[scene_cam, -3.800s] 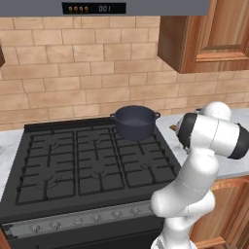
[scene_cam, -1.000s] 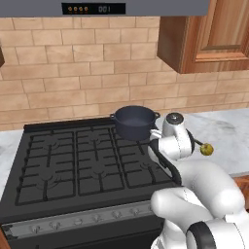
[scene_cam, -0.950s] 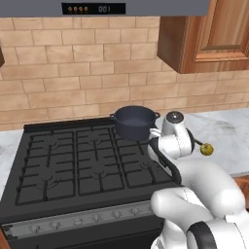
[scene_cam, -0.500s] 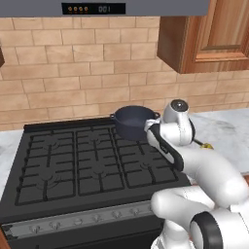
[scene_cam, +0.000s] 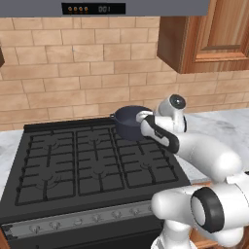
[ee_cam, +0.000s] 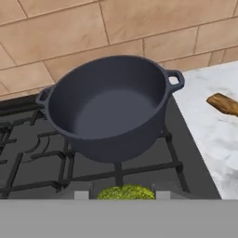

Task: Put the squash and broccoli in the pot. Retrieve the spatula and lightly stir the vegetables in the pot.

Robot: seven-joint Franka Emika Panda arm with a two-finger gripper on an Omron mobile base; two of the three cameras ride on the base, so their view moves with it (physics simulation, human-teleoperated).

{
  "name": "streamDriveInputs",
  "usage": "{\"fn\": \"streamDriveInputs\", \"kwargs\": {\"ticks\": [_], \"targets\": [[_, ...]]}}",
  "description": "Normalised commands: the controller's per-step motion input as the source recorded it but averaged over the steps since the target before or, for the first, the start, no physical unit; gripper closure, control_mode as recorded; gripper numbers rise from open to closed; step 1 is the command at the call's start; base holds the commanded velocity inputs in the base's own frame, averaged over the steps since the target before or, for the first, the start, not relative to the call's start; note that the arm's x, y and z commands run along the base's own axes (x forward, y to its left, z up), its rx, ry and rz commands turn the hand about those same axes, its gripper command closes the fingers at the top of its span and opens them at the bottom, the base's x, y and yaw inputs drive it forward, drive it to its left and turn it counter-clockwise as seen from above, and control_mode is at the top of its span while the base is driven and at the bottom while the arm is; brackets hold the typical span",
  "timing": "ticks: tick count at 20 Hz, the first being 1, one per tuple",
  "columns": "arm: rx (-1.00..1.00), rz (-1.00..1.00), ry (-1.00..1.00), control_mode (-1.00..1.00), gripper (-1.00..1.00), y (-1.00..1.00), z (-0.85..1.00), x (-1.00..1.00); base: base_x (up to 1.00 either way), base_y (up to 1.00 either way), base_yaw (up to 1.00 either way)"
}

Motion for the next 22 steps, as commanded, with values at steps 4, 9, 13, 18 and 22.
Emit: {"fn": "streamDriveInputs", "kwargs": {"ticks": [4, 9, 13, 18, 22], "targets": [[-0.05, 0.18, -0.06, -1.0, 1.0, 0.24, 0.33, 0.49, 0.0, 0.0, 0.0], [-0.15, 0.08, -0.07, -1.0, 1.0, 0.32, 0.18, 0.47, 0.0, 0.0, 0.0], [-0.14, 0.0, -0.01, -1.0, 1.0, 0.22, 0.07, 0.44, 0.0, 0.0, 0.0], [-0.14, 0.0, 0.11, -1.0, 1.0, 0.07, 0.01, 0.35, 0.0, 0.0, 0.0], [-0.07, 0.0, 0.21, -1.0, 1.0, 0.0, -0.14, 0.37, 0.0, 0.0, 0.0]]}}
